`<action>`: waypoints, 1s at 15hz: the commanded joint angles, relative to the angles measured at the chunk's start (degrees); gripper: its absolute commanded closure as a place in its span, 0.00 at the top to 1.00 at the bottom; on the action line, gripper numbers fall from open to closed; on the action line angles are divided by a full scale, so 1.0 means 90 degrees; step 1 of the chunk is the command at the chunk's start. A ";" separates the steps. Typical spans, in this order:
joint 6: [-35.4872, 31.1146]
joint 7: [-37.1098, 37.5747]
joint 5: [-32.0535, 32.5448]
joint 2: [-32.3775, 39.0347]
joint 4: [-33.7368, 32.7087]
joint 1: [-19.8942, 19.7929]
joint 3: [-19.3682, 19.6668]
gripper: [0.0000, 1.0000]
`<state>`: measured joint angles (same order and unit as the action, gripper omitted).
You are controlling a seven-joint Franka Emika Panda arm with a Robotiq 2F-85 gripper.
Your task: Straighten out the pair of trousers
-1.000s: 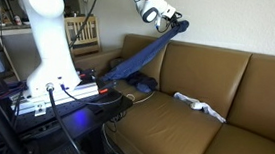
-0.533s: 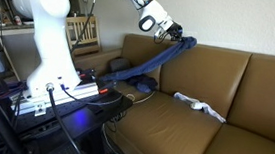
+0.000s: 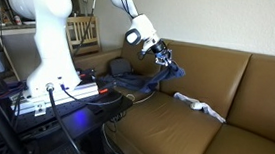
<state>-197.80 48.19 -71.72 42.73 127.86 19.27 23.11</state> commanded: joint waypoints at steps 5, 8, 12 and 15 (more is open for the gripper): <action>-0.0024 0.2240 0.0471 0.0371 0.1196 0.0172 -0.0287 0.01; -0.0010 0.2161 0.0361 0.0482 0.1126 0.0099 -0.0375 0.04; -0.0008 0.2107 -0.0326 0.1656 0.0648 0.0903 0.0300 0.01; -0.0037 0.2198 -0.0788 0.2587 -0.0170 0.0747 0.0690 0.01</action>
<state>-197.79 67.12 -74.79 54.90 134.56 25.25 24.95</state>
